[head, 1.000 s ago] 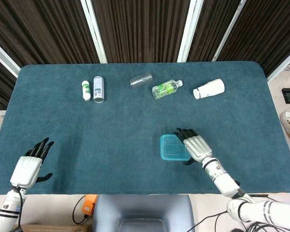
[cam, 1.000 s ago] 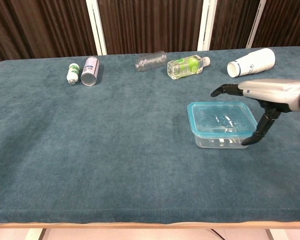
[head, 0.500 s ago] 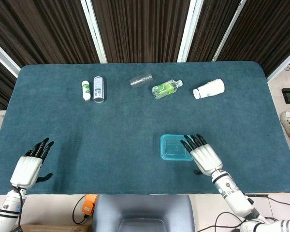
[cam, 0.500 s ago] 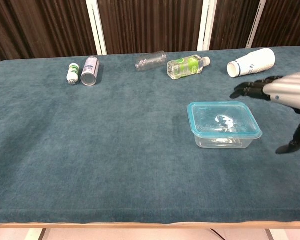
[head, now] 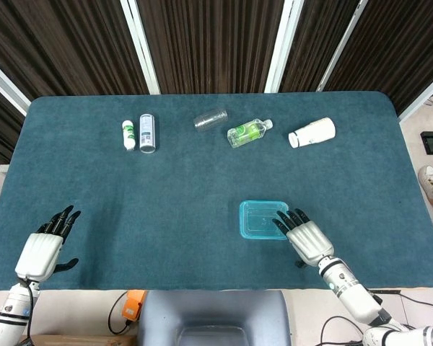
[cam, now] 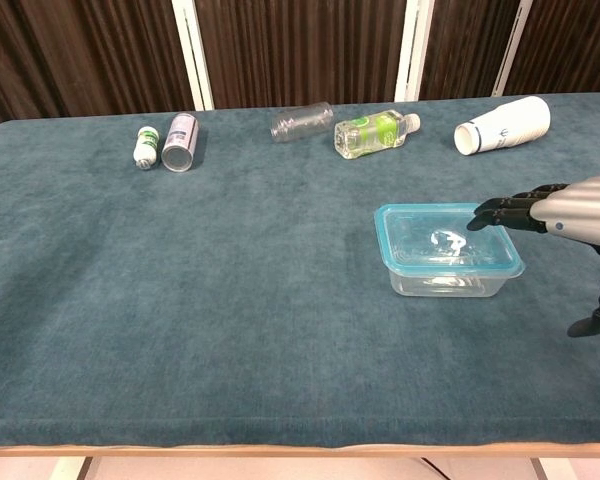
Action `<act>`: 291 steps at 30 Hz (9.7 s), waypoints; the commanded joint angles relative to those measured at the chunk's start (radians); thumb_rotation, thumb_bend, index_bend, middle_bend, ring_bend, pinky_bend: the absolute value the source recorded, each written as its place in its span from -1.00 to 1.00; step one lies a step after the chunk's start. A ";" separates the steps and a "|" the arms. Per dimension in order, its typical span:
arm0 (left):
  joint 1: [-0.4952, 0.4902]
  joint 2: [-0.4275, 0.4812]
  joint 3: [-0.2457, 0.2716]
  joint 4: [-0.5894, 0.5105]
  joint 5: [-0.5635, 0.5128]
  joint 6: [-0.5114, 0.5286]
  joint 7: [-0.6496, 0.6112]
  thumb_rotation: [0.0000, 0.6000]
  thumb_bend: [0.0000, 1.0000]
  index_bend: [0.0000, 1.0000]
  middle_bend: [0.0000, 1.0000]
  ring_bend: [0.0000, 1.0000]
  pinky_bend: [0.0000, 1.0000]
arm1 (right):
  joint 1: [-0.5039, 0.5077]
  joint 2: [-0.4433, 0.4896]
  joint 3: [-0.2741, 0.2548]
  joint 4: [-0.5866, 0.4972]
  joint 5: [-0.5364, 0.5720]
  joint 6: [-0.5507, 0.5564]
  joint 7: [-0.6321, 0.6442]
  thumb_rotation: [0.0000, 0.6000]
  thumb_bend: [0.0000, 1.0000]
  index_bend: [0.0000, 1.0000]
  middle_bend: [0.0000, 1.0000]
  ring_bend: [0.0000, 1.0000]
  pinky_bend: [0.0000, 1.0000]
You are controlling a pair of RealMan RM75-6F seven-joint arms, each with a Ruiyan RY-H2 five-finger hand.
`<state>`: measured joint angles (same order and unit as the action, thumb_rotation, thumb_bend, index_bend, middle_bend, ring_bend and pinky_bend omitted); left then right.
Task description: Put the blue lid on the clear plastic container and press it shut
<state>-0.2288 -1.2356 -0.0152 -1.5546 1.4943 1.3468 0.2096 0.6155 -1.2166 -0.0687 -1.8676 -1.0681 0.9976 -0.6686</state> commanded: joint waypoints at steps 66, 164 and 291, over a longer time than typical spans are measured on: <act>-0.002 0.001 0.000 -0.004 -0.005 -0.006 0.007 1.00 -0.16 -0.82 -0.97 -0.76 -0.33 | -0.007 0.020 -0.012 0.047 0.008 -0.042 0.065 1.00 -0.53 -1.00 -1.00 -1.00 -0.70; -0.003 0.004 0.003 -0.009 -0.006 -0.011 0.005 1.00 -0.16 -0.82 -0.96 -0.74 -0.32 | 0.128 -0.125 0.126 0.139 0.182 -0.060 0.099 1.00 -0.10 -0.48 -0.41 -0.34 -0.20; -0.007 0.011 0.007 -0.018 -0.010 -0.024 0.000 1.00 -0.16 -0.82 -0.94 -0.73 -0.32 | -0.017 -0.069 0.068 0.186 -0.488 -0.025 0.585 1.00 -0.10 -0.51 -0.42 -0.39 -0.27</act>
<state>-0.2359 -1.2241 -0.0087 -1.5727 1.4843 1.3224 0.2100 0.5892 -1.2740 -0.0098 -1.6875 -1.5624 0.9810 -0.0746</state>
